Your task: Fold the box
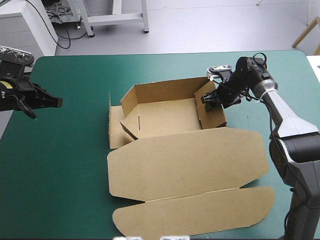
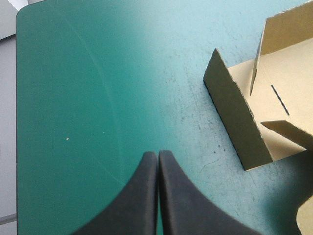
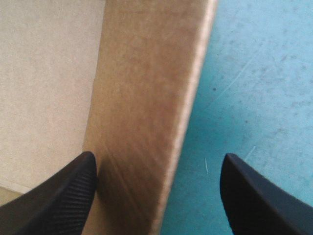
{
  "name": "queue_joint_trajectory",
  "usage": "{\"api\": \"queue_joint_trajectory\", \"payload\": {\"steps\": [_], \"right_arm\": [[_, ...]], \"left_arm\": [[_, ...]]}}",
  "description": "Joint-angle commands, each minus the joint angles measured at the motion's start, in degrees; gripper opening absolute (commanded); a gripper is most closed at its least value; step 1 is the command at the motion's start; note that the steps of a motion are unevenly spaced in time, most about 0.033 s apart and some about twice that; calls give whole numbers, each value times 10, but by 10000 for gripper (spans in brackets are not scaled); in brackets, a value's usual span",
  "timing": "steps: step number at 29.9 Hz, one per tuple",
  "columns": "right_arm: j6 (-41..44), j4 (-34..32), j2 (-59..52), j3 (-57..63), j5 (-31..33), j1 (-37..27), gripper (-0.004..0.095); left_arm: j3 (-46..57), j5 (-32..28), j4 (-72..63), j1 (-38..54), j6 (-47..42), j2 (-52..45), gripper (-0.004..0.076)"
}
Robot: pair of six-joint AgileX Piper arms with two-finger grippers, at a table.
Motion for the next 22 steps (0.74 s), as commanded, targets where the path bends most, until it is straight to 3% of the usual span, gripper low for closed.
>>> {"api": "queue_joint_trajectory", "payload": {"steps": [1, 4, 11, 22], "right_arm": [[-13, 10, -27, -16, -15, -1, 617], [-13, 12, -27, -16, -15, -1, 485], [-36, 53, -27, -16, -12, -1, -3], [-45, 55, -46, -19, -1, -10, -19]], "left_arm": [[-11, -13, -12, -1, -1, -13, -10], [-11, -12, -14, -1, 2, -13, -10], [-11, -7, -16, -1, -3, -13, -10], [-11, 12, -11, -1, -3, -12, -10]]}}
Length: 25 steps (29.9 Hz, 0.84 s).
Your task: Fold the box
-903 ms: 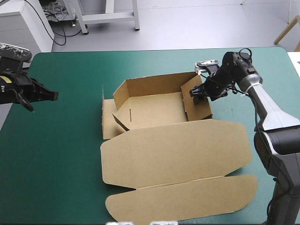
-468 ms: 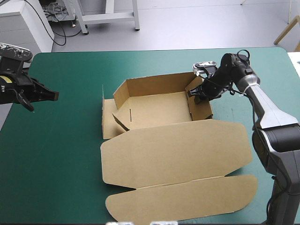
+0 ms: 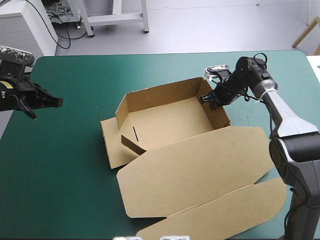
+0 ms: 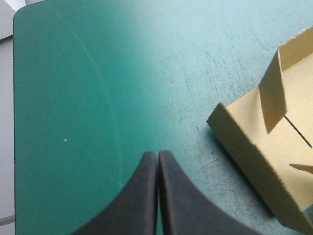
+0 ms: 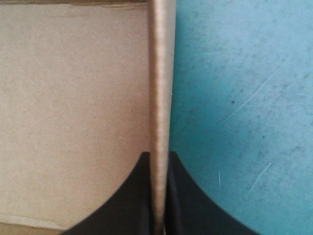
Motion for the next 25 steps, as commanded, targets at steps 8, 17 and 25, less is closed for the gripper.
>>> {"api": "queue_joint_trajectory", "payload": {"steps": [8, 17, 25], "right_arm": [[-23, 26, -131, -25, 19, -74, -19], [-64, 51, -242, -22, 19, -167, -19], [-75, 58, -296, -17, 19, -201, -20]], "left_arm": [[-11, 25, 27, -1, -23, -12, -10], [-11, 25, 88, -1, -23, -2, -9], [47, 2, -17, 86, 14, 48, -8]]}}
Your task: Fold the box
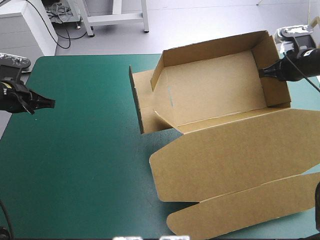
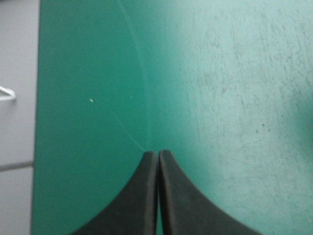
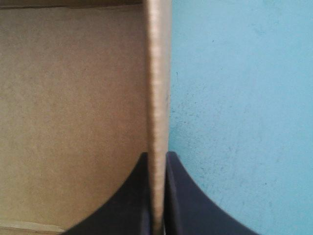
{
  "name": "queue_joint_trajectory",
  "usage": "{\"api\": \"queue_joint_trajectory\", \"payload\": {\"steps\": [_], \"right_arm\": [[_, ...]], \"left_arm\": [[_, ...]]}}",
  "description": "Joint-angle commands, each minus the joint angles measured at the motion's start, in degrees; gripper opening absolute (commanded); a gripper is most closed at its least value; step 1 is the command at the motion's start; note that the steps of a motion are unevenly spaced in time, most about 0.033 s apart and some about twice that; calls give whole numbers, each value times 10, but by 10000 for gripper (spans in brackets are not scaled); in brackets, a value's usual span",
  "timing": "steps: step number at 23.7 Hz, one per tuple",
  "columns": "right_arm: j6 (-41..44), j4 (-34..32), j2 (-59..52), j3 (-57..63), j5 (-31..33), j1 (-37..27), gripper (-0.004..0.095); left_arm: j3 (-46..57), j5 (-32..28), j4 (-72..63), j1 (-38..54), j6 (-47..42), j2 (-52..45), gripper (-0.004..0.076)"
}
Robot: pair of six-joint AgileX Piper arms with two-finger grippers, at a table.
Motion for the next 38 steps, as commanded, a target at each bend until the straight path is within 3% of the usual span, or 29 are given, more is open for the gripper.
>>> {"api": "queue_joint_trajectory", "payload": {"steps": [1, 6, 12, 16, 19, 23, 25, 27, 29, 33, 38], "right_arm": [[-7, 31, -45, -8, -18, -7, -20], [-11, 58, -53, 2, -18, -7, -20], [-17, 88, -53, 2, -18, -7, -20], [-31, 115, -54, 6, -18, -6, -20], [-37, 125, -54, 6, -18, -6, -19], [-37, 131, -54, 6, -18, -6, -20], [-37, 131, -54, 6, -18, -6, -19], [-37, 132, -54, 6, -18, -6, -20], [-37, 132, -54, 6, -18, -6, -20], [-37, 144, -54, 6, -18, -6, -19], [-37, 145, -54, 6, -18, -5, -19]], "left_arm": [[49, -10, -101, 55, 35, 10, -8], [178, -67, -253, 116, 142, 28, -9], [318, -178, -480, 113, 234, 28, -9], [407, -187, -681, 112, 351, 28, -10], [431, -133, -775, 111, 457, 31, 25], [432, -94, -784, 75, 460, 40, 174], [431, -88, -790, 44, 460, 40, 349], [430, -84, -794, 21, 460, 40, 586], [430, -72, -812, 14, 462, 40, 708], [428, 8, -862, 14, 473, 40, 713], [405, 30, -869, 10, 478, 40, 713]]}}
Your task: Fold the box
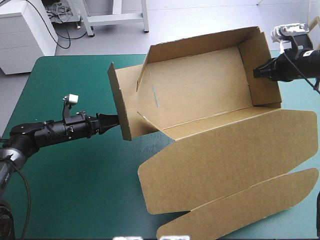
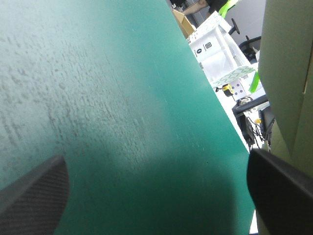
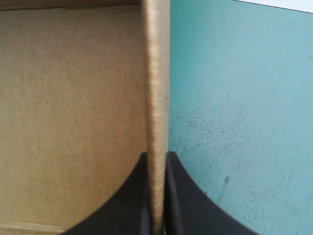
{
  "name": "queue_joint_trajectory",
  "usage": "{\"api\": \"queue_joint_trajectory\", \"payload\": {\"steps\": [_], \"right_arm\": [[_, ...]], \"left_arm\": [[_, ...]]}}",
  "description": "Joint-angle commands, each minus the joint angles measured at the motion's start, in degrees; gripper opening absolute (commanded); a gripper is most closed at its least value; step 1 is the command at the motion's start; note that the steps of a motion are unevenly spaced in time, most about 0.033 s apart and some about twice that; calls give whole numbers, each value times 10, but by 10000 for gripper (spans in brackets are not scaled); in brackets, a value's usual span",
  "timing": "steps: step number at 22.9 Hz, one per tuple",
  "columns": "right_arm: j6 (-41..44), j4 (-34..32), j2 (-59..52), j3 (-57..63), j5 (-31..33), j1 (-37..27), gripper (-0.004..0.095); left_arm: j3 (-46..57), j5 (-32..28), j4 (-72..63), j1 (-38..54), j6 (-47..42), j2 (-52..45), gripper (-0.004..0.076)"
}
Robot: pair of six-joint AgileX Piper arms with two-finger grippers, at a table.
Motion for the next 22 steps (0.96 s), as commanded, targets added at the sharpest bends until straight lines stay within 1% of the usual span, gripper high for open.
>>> {"api": "queue_joint_trajectory", "payload": {"steps": [1, 9, 13, 15, 17, 18, 19, 20, 22], "right_arm": [[1, 38, -26, -16, -25, -1, -19], [1, 33, -26, -15, -25, -1, -17], [2, 20, -26, -15, -32, -1, -11], [7, 16, -26, -15, -49, 7, -7], [32, -21, -26, -15, -71, 33, -7], [54, -65, -26, -15, -88, 60, -4], [63, -84, -26, -15, -96, 72, -4], [82, -115, -26, -15, -115, 98, -4], [88, -115, -26, -15, -138, 125, -4]], "left_arm": [[-35, 75, -54, -12, 2, -16, 713], [-108, 75, -76, -84, -9, -16, 713], [-156, 75, -89, -91, -14, -16, 706], [-167, 75, -114, -93, -14, -17, 691], [-170, 75, -133, -103, -14, -17, 689], [-170, 75, -135, -113, -10, -17, 689], [-170, 75, -135, -116, -7, -17, 689], [-170, 75, -135, -124, -5, -17, 689], [-170, 74, -134, -126, -5, -17, 689]]}}
